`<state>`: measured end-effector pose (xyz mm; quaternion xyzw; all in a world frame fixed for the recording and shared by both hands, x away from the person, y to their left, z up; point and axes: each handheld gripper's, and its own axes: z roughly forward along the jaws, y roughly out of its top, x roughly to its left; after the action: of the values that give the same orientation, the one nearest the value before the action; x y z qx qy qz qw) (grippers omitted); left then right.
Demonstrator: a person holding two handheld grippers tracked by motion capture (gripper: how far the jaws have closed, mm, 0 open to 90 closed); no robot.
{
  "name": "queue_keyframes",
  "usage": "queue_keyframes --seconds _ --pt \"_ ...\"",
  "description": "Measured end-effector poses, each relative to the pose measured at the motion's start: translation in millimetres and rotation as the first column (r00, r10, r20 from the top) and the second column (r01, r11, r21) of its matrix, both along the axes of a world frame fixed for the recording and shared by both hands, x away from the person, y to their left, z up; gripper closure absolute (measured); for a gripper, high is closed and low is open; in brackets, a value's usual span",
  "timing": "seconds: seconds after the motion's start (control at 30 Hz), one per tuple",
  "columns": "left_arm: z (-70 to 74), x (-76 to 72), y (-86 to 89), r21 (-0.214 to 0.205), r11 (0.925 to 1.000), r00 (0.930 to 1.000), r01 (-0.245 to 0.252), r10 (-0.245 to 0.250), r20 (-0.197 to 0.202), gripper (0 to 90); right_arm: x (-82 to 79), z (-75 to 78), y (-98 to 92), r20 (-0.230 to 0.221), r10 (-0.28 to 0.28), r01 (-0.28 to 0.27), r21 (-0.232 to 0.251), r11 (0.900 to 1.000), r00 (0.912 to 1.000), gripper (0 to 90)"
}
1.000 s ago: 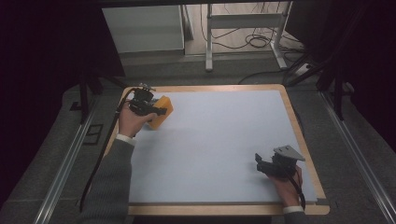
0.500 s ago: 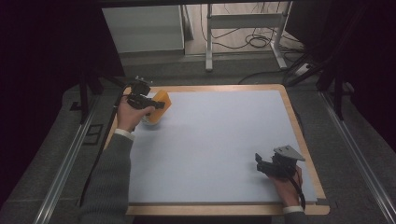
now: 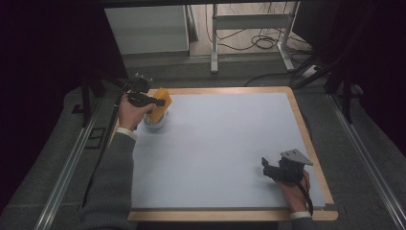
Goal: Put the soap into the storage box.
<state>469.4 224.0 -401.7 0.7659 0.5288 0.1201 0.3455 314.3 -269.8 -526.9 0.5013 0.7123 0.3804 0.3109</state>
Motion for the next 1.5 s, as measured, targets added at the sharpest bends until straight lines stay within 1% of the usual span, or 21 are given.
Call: queue_keyframes --seconds 0.17,0.2,0.23,0.27,0.37,0.57,0.6,0.63,0.67,0.87,0.9,0.97,1.0,1.13,1.17,1.23,1.27,1.37,1.4,1.5 --pt "-3.0 4.9 1.2 -0.005 0.9999 0.9999 -0.014 0.014 -0.009 61.2 0.0 -0.1 -0.2 0.001 0.000 0.000 0.003 1.0000 1.0000 7.5" --pt "-4.9 7.3 2.1 -0.007 0.9997 0.9996 -0.023 0.023 -0.018 61.2 0.0 -0.1 -0.1 0.001 0.000 0.000 0.002 1.0000 1.0000 7.5" --pt "-4.9 7.3 2.1 -0.007 0.9997 0.9996 -0.023 0.023 -0.018 61.2 0.0 -0.1 -0.1 0.001 0.000 0.000 0.002 1.0000 1.0000 7.5" --pt "-6.7 9.8 2.7 -0.001 0.9993 0.9991 -0.037 0.037 -0.020 61.2 0.0 0.0 -0.1 0.001 0.000 0.000 0.001 1.0000 1.0000 7.5" --pt "-9.8 13.5 4.5 -0.005 0.9987 0.9984 -0.050 0.050 -0.026 61.2 -0.1 -0.1 0.0 0.003 -0.002 0.002 0.001 1.0000 1.0000 7.5" --pt "-15.1 18.4 5.1 -0.001 0.9971 0.9968 -0.075 0.075 -0.026 61.2 0.0 -0.1 0.2 0.003 -0.002 0.002 -0.001 1.0000 1.0000 7.5" --pt "-18.0 20.1 5.3 -0.016 0.9967 0.9965 -0.080 0.079 -0.025 61.2 0.0 -0.1 0.2 0.003 -0.002 0.002 -0.001 1.0000 1.0000 7.5" --pt "-18.0 20.1 5.3 -0.016 0.9967 0.9965 -0.080 0.079 -0.025 61.2 0.0 -0.1 0.2 0.003 -0.002 0.002 -0.001 1.0000 1.0000 7.5" --pt "-20.8 22.1 6.0 -0.029 0.9956 0.9957 -0.089 0.088 -0.027 61.2 -0.1 -0.1 0.1 0.004 -0.002 0.002 -0.001 1.0000 1.0000 7.5" --pt "-26.7 27.0 9.6 -0.030 0.9937 0.9936 -0.108 0.107 -0.036 61.2 -0.2 -0.1 0.0 0.006 -0.002 0.002 0.000 1.0000 1.0000 7.5" --pt "-29.2 28.4 11.5 -0.031 0.9926 0.9923 -0.117 0.116 -0.044 61.2 -0.2 -0.1 0.1 0.005 -0.002 0.002 0.000 1.0000 1.0000 7.5" --pt "-30.6 29.1 12.8 -0.027 0.9925 0.9921 -0.119 0.118 -0.043 61.2 -0.2 -0.1 0.1 0.006 -0.002 0.002 -0.001 1.0000 1.0000 7.5" --pt "-33.2 30.0 14.0 -0.021 0.9908 0.9903 -0.134 0.133 -0.041 61.2 -0.3 0.0 0.2 0.004 -0.001 0.001 -0.001 1.0000 1.0000 7.5" --pt "-37.5 31.9 15.5 -0.013 0.9890 0.9882 -0.147 0.147 -0.044 61.2 -0.4 0.0 0.1 0.005 -0.002 0.002 -0.001 1.0000 1.0000 7.5" --pt "-38.8 32.6 15.9 -0.022 0.9876 0.9871 -0.155 0.154 -0.044 61.2 -0.4 0.0 0.2 0.005 -0.002 0.002 -0.001 1.0000 1.0000 7.5" --pt "-39.8 33.3 17.0 -0.024 0.9873 0.9867 -0.157 0.156 -0.045 61.2 -0.4 0.0 0.2 0.005 -0.002 0.002 -0.002 1.0000 1.0000 7.5" --pt "-41.8 34.8 18.4 -0.028 0.9858 0.9852 -0.166 0.164 -0.048 61.2 -0.4 0.0 0.2 0.006 -0.003 0.003 -0.002 1.0000 1.0000 7.5" --pt "-43.8 36.4 18.8 -0.028 0.9848 0.9838 -0.172 0.170 -0.057 61.2 -0.4 0.0 0.1 0.006 -0.003 0.003 -0.001 1.0000 1.0000 7.5" --pt "-45.7 37.5 18.4 -0.022 0.9853 0.9839 -0.170 0.168 -0.061 61.2 -0.4 0.0 0.1 0.006 -0.003 0.003 0.000 1.0000 1.0000 7.5" --pt "-48.2 39.1 19.6 -0.017 0.9831 0.9815 -0.182 0.181 -0.062 61.2 -0.4 0.0 0.2 0.006 -0.003 0.003 -0.001 1.0000 1.0000 7.5"
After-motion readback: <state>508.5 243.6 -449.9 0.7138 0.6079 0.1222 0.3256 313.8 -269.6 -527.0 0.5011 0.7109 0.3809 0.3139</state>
